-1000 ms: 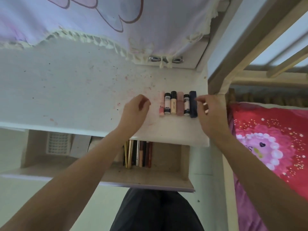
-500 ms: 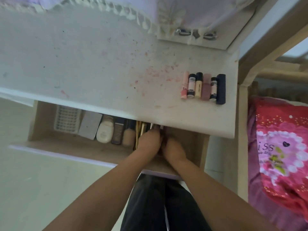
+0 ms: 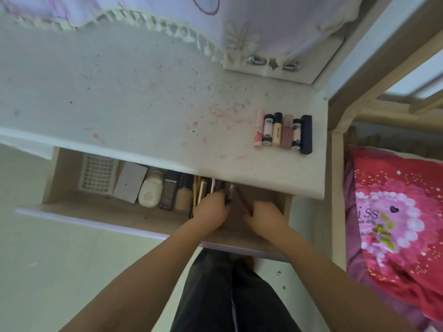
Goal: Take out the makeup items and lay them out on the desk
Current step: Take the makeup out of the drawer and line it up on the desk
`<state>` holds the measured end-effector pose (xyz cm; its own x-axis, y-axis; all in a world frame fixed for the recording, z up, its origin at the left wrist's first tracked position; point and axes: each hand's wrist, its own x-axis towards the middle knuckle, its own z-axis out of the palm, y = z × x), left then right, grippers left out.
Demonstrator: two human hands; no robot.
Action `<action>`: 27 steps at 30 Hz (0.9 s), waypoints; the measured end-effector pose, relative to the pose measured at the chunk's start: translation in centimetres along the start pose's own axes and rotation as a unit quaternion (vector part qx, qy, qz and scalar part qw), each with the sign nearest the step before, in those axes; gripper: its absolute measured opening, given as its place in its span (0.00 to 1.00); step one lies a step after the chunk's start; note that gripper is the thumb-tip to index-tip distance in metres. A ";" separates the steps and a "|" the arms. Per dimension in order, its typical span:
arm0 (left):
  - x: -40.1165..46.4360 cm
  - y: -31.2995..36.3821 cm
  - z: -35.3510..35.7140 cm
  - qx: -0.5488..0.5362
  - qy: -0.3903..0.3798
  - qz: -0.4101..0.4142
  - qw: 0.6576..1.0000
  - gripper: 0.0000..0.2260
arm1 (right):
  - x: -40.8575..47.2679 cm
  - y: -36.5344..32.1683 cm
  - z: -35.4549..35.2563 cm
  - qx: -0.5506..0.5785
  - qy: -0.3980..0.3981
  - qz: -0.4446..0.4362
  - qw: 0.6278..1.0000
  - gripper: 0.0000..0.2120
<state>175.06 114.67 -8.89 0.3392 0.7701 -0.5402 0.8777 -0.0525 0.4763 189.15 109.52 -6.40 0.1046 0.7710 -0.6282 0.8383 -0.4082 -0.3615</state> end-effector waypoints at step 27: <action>9.8 8.6 -15.5 -0.138 0.002 0.080 0.987 0.07 | 5.1 -8.9 -11.5 -0.051 0.304 0.040 0.951 0.17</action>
<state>180.65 131.59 0.68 0.4640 0.7682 -0.4410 0.6873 0.0018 0.7263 188.40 122.72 1.56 0.4348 0.8917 -0.1261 0.8583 -0.4527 -0.2416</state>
